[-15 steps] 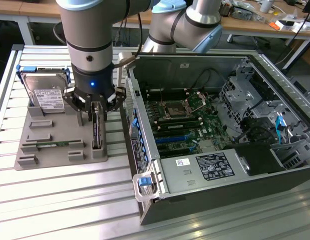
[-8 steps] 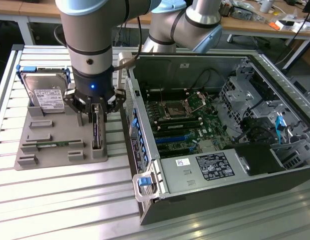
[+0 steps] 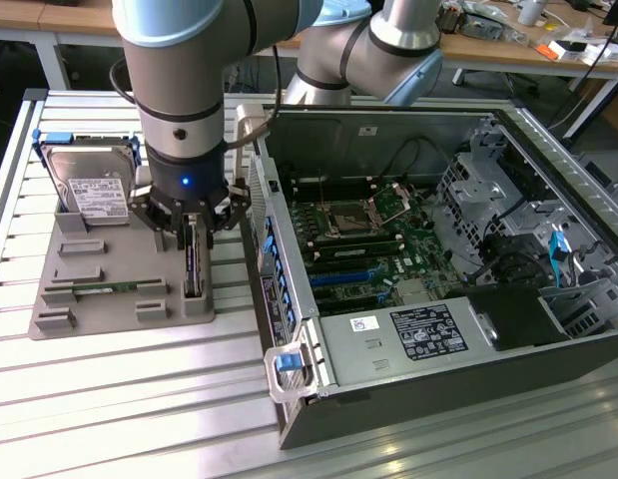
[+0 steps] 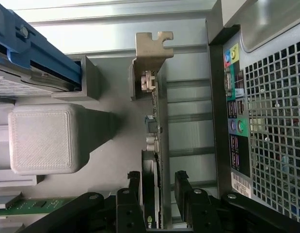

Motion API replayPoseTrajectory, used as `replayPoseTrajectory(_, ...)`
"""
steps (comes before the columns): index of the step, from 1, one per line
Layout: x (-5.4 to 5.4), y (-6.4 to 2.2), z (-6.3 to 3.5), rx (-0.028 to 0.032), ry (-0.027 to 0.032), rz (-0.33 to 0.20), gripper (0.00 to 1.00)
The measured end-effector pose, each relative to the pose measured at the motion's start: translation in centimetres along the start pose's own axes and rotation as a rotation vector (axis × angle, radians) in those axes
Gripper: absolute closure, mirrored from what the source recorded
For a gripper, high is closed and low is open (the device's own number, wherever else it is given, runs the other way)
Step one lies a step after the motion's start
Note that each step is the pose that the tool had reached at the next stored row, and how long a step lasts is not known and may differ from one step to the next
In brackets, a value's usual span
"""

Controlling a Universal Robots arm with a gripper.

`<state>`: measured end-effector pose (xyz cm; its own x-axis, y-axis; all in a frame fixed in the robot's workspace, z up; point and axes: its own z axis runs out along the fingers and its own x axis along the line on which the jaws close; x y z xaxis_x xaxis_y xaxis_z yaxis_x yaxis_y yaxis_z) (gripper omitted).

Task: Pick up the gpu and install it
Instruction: 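Pick up the gpu and move the gpu toward the slot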

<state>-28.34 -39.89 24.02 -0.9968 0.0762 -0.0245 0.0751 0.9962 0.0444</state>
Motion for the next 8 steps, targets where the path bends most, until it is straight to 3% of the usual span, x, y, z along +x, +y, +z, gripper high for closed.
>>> replayPoseTrajectory(8,0.03,-0.05,1.00,0.0000,0.0000,0.000,0.58)
